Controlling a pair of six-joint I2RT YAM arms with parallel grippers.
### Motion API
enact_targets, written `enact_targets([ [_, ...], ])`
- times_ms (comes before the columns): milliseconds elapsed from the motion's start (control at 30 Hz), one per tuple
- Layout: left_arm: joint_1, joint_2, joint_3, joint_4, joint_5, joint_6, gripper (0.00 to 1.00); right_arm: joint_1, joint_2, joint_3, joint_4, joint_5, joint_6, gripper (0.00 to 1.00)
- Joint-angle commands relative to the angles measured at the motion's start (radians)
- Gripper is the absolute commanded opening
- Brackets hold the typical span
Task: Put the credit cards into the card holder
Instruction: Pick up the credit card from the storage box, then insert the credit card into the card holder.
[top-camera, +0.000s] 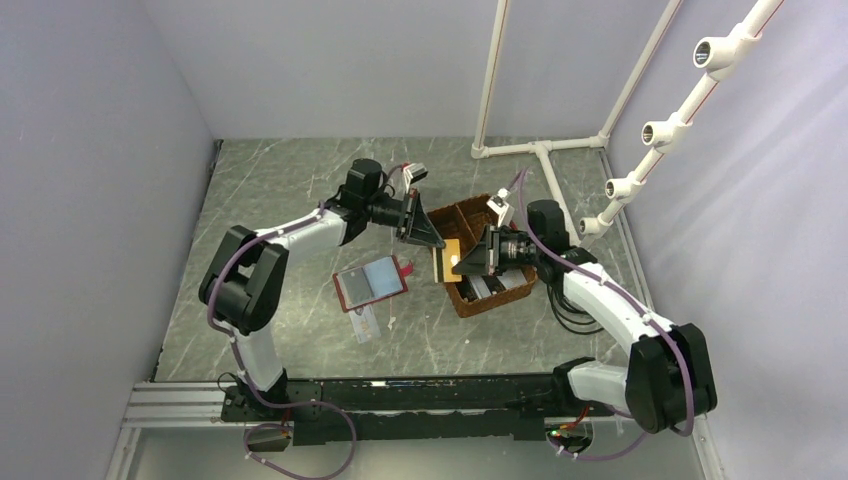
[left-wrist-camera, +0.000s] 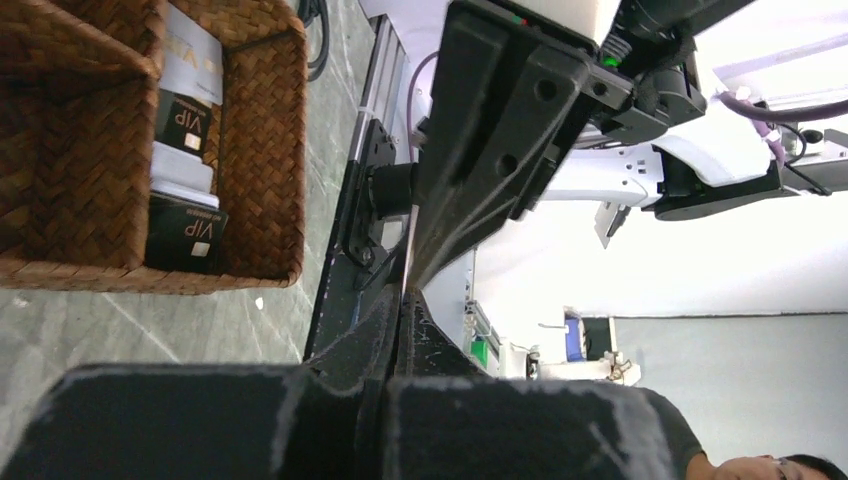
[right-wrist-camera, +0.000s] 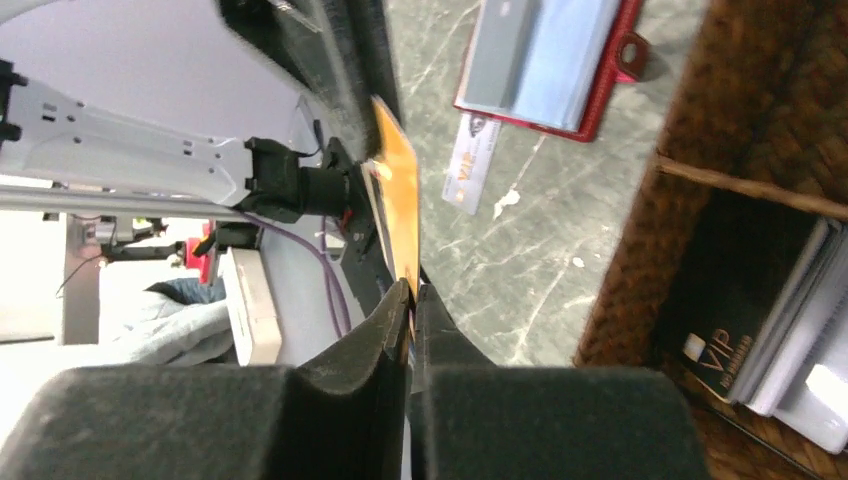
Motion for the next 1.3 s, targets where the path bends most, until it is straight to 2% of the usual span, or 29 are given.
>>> enact_targets([
  [0,0.03,-0.082,-0.015,-0.107,0.006,0.08,0.0,0.063,0.006,0.062,0.112,-0.032,0.029,0.0],
  [33,0.055,-0.107,-0.024,-0.174,-0.015,0.112,0.04,0.08,0.013,0.076,0.107,0.0,0.027,0.0],
  [67,0.088,-0.141,-0.042,-0.236,-0.05,0.144,0.15,0.1,0.025,0.096,0.104,0.03,0.022,0.0],
  [133,0.163,-0.222,-0.059,-0.488,-0.178,0.249,0.41,0.145,0.077,0.148,0.071,0.113,0.003,0.0],
  [167,0.203,-0.26,-0.064,-0.592,-0.263,0.288,0.58,0.17,0.118,0.186,0.038,0.155,-0.014,0.0],
  [200,0.25,-0.293,-0.078,-0.679,-0.332,0.308,0.82,0.195,0.162,0.226,0.009,0.186,-0.027,0.0],
  [233,0.291,-0.324,-0.09,-0.767,-0.408,0.316,0.93,0.215,0.214,0.262,-0.008,0.198,-0.031,0.0],
  [267,0.327,-0.349,-0.106,-0.819,-0.502,0.315,0.96,0.23,0.269,0.303,-0.034,0.194,-0.034,0.0],
  [367,0.371,-0.39,-0.167,-0.923,-0.768,0.288,0.94,0.248,0.464,0.452,-0.134,0.141,-0.052,0.0],
  [467,0.376,-0.377,-0.217,-0.946,-0.867,0.264,0.91,0.266,0.62,0.614,-0.255,0.092,-0.128,0.0],
  [600,0.376,-0.34,-0.283,-0.885,-0.857,0.257,0.91,0.295,0.769,0.773,-0.377,0.042,-0.206,0.0],
  [700,0.376,-0.298,-0.298,-0.85,-0.868,0.266,0.8,0.307,0.879,0.865,-0.476,0.041,-0.249,0.0],
  [800,0.375,-0.263,-0.313,-0.816,-0.859,0.26,0.75,0.313,0.943,0.92,-0.533,0.032,-0.291,0.0],
  [1000,0.372,-0.212,-0.329,-0.796,-0.909,0.247,0.67,0.322,0.995,0.945,-0.573,-0.006,-0.334,0.0],
  [1267,0.372,-0.193,-0.348,-0.778,-0.924,0.246,0.65,0.333,1.018,0.934,-0.556,-0.036,-0.351,0.0],
])
